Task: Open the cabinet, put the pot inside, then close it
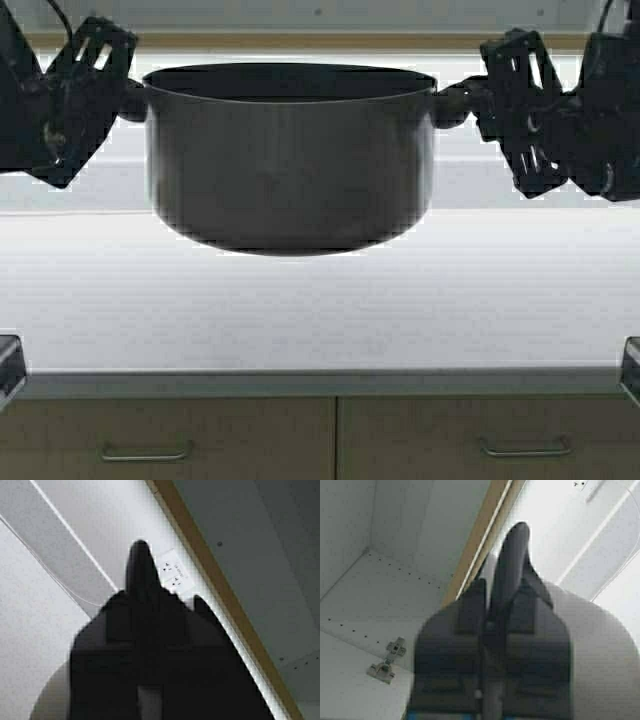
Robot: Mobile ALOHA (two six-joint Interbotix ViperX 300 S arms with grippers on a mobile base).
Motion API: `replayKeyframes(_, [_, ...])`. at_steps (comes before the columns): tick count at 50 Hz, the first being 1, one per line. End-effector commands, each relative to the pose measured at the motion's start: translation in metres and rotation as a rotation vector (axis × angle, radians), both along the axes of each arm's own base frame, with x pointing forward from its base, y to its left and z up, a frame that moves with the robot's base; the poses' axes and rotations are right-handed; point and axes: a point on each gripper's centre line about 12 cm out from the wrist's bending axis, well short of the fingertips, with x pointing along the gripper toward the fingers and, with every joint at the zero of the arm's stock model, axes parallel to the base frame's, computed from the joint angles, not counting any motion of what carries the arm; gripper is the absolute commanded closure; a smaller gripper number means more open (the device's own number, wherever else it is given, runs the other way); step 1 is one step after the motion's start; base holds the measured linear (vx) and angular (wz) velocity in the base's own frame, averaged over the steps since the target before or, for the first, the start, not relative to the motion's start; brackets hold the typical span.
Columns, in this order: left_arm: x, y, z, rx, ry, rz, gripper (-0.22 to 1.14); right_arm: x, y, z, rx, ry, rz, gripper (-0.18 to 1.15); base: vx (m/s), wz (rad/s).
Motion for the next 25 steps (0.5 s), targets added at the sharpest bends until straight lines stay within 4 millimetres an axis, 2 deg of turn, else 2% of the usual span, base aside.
replayKeyframes(1, [-0.013, -0.03, 0.023, 0.037, -0.054, -0.114, 0.89, -0.014, 0.026, 0.029, 0.031, -0.097, 0.104, 0.9, 0.0, 0.0])
replayKeyframes(25, [-0.018, -0.043, 0.072, 0.032, -0.113, -0.154, 0.89, -0.021, 0.02, 0.071, 0.039, -0.106, 0.102, 0.9, 0.0, 0.0])
